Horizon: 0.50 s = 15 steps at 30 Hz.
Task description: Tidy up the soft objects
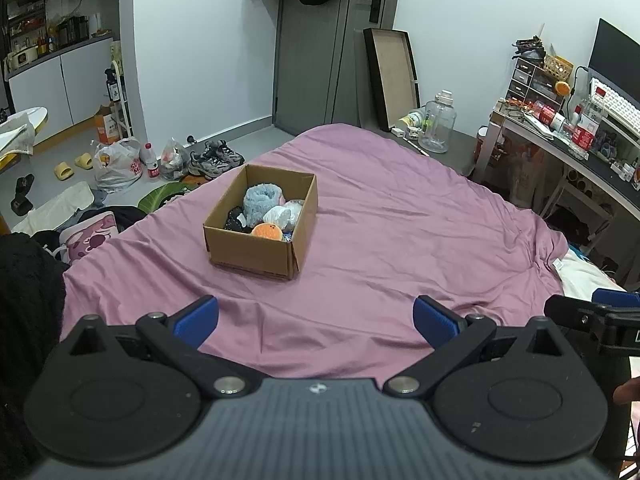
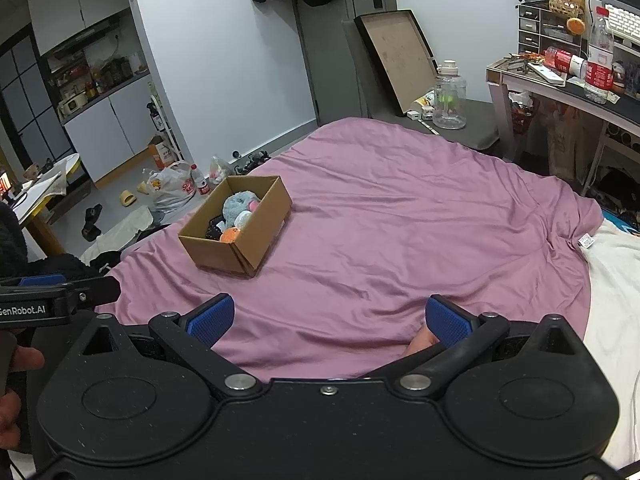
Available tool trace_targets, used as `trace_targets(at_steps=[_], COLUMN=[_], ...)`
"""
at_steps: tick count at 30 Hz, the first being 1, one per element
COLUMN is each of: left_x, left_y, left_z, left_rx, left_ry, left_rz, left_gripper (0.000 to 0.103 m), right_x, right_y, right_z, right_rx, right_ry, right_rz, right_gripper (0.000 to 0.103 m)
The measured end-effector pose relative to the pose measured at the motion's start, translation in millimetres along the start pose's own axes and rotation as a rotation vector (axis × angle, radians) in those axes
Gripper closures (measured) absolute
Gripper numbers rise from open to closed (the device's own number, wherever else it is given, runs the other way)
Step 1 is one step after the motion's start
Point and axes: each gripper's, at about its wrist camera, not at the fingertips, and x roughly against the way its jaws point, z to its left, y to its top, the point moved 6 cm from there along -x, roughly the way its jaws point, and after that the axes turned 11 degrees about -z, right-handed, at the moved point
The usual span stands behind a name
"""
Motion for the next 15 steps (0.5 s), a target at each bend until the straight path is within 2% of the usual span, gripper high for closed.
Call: trace_targets(at_steps=[15], left_x=[-0.6], left_y=[0.5], left_z=[0.8], left_rx=[0.001], left_ry=[0.003], left_rz=[-0.002], left_gripper=[0.0], right_x=[-1.8], right_y=[-4.4], right_z=[-1.9], right_rx=[0.004], right_ry=[-0.02], right_rz=[0.004], right_gripper=[0.0])
